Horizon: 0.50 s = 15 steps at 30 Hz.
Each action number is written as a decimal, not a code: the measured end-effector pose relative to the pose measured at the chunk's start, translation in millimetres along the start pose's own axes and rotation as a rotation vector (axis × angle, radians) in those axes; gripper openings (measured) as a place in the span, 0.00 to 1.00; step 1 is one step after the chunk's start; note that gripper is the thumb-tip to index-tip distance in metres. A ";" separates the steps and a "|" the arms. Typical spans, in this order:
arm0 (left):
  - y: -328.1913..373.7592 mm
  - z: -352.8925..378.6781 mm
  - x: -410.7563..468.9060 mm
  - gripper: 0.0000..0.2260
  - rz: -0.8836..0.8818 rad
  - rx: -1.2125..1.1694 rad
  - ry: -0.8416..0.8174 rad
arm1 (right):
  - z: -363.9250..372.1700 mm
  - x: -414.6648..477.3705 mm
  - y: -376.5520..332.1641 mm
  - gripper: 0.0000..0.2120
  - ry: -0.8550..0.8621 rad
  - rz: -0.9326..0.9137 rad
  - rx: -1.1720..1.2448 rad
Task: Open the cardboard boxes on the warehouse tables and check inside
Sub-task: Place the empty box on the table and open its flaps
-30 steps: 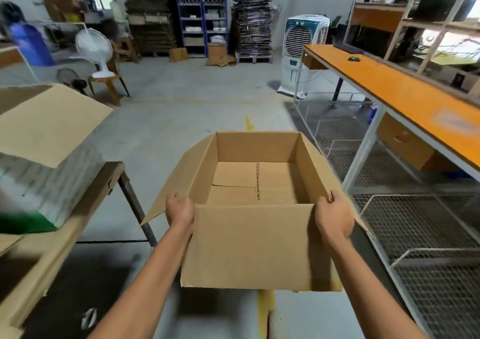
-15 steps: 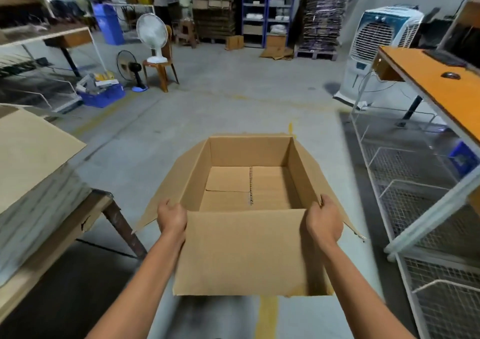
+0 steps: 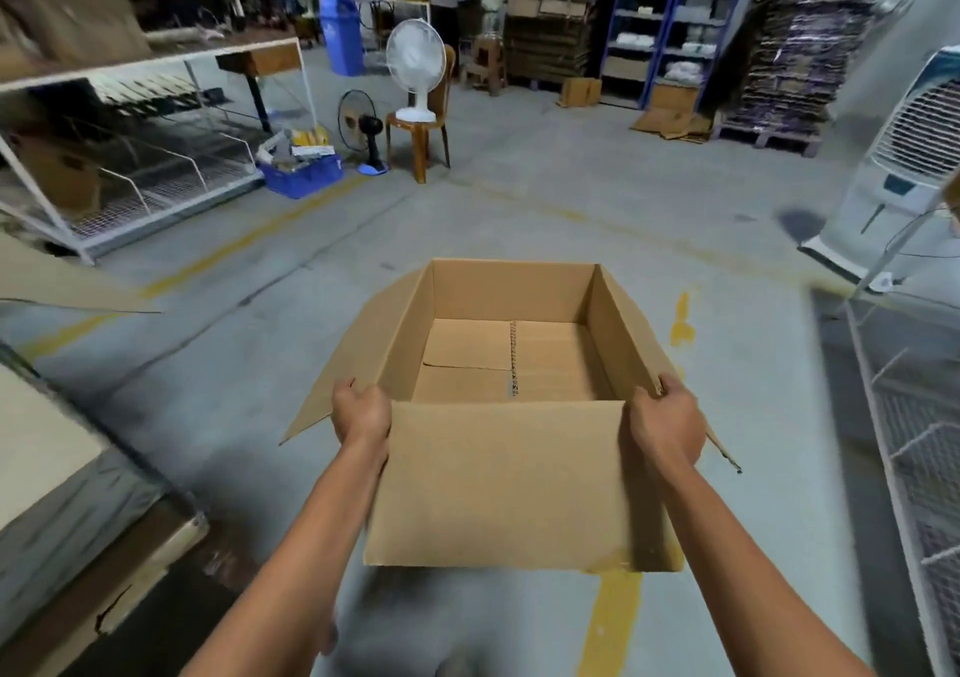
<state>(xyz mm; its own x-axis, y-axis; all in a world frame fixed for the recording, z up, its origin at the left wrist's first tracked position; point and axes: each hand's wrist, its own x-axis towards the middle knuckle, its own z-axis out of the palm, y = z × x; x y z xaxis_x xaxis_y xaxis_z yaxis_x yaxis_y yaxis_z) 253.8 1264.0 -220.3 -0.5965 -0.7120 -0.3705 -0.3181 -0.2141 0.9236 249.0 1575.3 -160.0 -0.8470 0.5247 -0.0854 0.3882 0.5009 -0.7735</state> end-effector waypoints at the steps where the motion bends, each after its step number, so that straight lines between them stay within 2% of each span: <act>1: 11.2 6.3 12.1 0.26 0.003 -0.010 0.015 | 14.1 14.1 -13.8 0.17 -0.009 0.000 0.011; 4: 28.8 17.3 47.7 0.27 0.004 -0.005 0.066 | 48.5 43.7 -46.5 0.22 -0.029 0.007 0.039; 8: 51.5 27.5 99.0 0.29 0.016 -0.015 0.146 | 103.1 84.4 -91.7 0.23 -0.094 -0.009 0.068; 15: 94.8 60.3 188.4 0.26 0.039 -0.048 0.386 | 211.4 175.7 -175.6 0.23 -0.264 -0.106 0.104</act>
<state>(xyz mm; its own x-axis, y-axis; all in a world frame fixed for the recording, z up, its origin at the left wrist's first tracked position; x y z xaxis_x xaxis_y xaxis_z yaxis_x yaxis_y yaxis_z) 66.9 1149.9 -208.6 -0.2833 -0.9177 -0.2786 -0.2602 -0.2060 0.9433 -44.7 1434.0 -171.9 -0.9511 0.2695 -0.1507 0.2652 0.4632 -0.8456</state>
